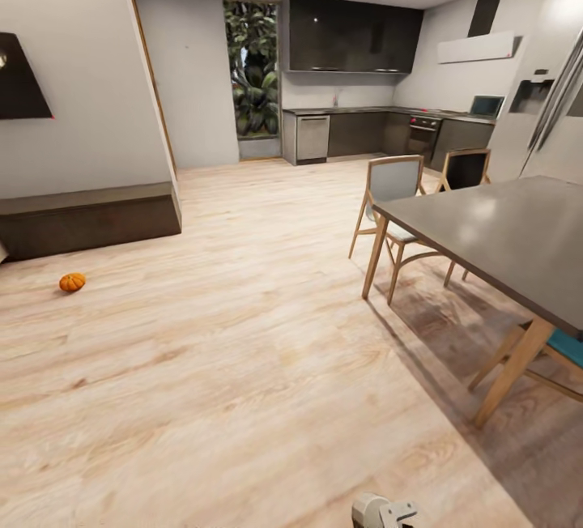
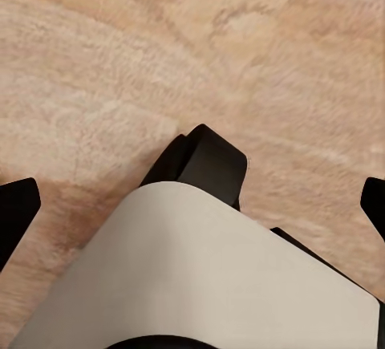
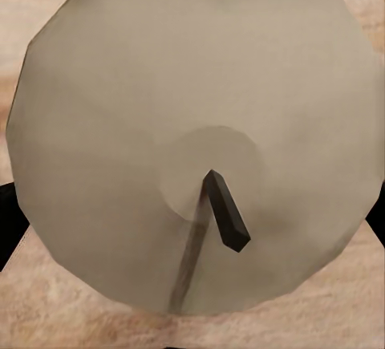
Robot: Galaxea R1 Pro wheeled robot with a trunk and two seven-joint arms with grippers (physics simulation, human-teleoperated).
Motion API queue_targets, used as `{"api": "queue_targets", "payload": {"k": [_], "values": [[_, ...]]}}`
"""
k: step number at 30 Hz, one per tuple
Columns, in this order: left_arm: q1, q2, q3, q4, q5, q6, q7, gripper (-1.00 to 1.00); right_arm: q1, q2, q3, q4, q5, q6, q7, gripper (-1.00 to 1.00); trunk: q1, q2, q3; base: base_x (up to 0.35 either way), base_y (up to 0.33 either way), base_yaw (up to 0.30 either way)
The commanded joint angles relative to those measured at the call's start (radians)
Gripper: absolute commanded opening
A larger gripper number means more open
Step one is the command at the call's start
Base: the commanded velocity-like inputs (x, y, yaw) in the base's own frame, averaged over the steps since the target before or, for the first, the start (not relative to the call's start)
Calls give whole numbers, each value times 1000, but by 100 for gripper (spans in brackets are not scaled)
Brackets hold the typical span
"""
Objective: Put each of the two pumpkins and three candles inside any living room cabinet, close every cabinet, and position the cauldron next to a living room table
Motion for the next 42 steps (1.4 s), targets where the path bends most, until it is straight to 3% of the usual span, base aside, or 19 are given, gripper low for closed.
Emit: {"api": "queue_targets", "payload": {"k": [1, 15, 42], "values": [[0, 0, 0, 0, 0, 0, 0, 100, 0, 0, 0, 1, 0, -1, 0, -100, 0, 0, 0, 0, 0, 284], [0, 0, 0, 0, 0, 0, 0, 100, 0, 0, 0, 4, 4, -3, -2, -100, 0, 0, 0, 17, 0, 294], [0, 0, -1, 0, -1, 0, -1, 100, 0, 2, 0, 6, 8, -4, -2, -100, 0, 0, 0, 275, 0, 295]]}}
